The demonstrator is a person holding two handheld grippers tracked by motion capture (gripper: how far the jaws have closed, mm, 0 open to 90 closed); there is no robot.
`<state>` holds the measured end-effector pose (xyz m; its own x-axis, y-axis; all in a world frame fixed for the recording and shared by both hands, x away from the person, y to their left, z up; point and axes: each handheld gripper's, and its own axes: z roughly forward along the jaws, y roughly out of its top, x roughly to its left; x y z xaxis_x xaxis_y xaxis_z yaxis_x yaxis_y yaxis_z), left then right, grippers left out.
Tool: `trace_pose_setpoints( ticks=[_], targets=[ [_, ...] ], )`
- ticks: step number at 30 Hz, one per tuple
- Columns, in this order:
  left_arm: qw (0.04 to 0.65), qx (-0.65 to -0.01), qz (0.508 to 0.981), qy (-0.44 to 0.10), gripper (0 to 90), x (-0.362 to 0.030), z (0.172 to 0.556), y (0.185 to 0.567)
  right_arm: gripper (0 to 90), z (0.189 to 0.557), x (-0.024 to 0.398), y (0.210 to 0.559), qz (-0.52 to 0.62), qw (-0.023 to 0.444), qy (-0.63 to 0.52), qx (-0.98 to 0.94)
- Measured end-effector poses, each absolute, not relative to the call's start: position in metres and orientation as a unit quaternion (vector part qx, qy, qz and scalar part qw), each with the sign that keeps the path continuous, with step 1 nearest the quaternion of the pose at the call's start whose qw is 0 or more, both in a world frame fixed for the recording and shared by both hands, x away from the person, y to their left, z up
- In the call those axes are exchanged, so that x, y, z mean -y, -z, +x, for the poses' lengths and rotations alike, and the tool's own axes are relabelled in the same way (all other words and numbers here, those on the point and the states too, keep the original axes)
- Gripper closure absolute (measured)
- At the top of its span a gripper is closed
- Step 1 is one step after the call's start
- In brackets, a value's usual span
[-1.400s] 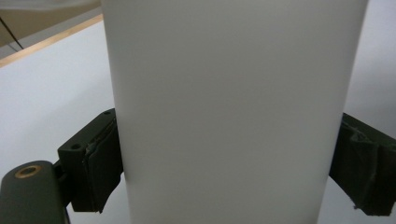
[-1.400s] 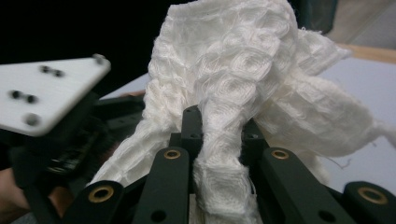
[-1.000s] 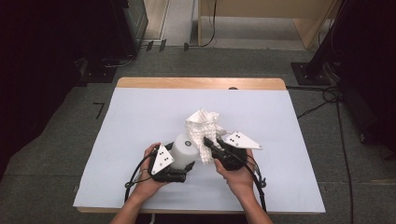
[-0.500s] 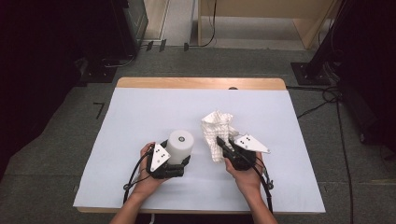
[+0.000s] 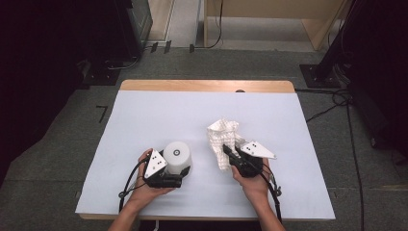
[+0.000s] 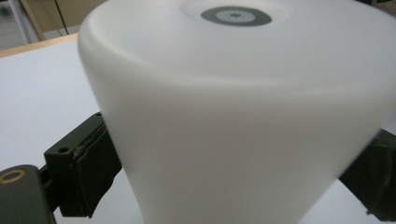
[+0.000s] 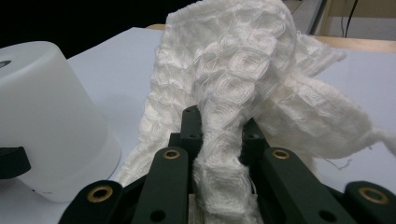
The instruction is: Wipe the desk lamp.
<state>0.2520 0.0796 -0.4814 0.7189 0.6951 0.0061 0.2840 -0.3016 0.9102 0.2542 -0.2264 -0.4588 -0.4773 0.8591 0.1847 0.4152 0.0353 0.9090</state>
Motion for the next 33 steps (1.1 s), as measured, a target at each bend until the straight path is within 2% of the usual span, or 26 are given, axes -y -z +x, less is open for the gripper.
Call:
trace_pose_setpoints(
  ticks=[4, 9, 13, 18, 24, 30, 33],
  targets=[
    [0.504, -0.311, 0.781, -0.197, 4.4, -0.088, 0.249, 0.479, 77.7, 0.254, 0.226, 0.459, 0.466, 0.209, -0.52, -0.684],
    [0.542, -0.309, 0.765, -0.161, 4.4, -0.102, 0.251, 0.476, 77.4, 0.251, 0.217, 0.457, 0.454, 0.202, -0.526, -0.69],
    [0.535, -0.309, 0.769, -0.162, 4.8, -0.094, 0.254, 0.478, 77.2, 0.248, 0.2, 0.453, 0.446, 0.17, -0.544, -0.69],
    [0.538, -0.31, 0.767, -0.161, 6.8, -0.088, 0.26, 0.478, 77.1, 0.239, 0.171, 0.444, 0.421, 0.179, -0.552, -0.697],
    [0.544, -0.304, 0.767, -0.153, 7.8, -0.087, 0.263, 0.477, 77.1, 0.243, 0.16, 0.457, 0.422, 0.15, -0.547, -0.707],
    [0.58, -0.304, 0.752, -0.073, 8.6, -0.089, 0.269, 0.473, 77.3, 0.238, 0.162, 0.451, 0.406, 0.145, -0.568, -0.701],
    [0.593, -0.304, 0.745, -0.011, 8.6, -0.092, 0.274, 0.471, 77.2, 0.232, 0.166, 0.444, 0.397, 0.15, -0.576, -0.699]
  ],
)
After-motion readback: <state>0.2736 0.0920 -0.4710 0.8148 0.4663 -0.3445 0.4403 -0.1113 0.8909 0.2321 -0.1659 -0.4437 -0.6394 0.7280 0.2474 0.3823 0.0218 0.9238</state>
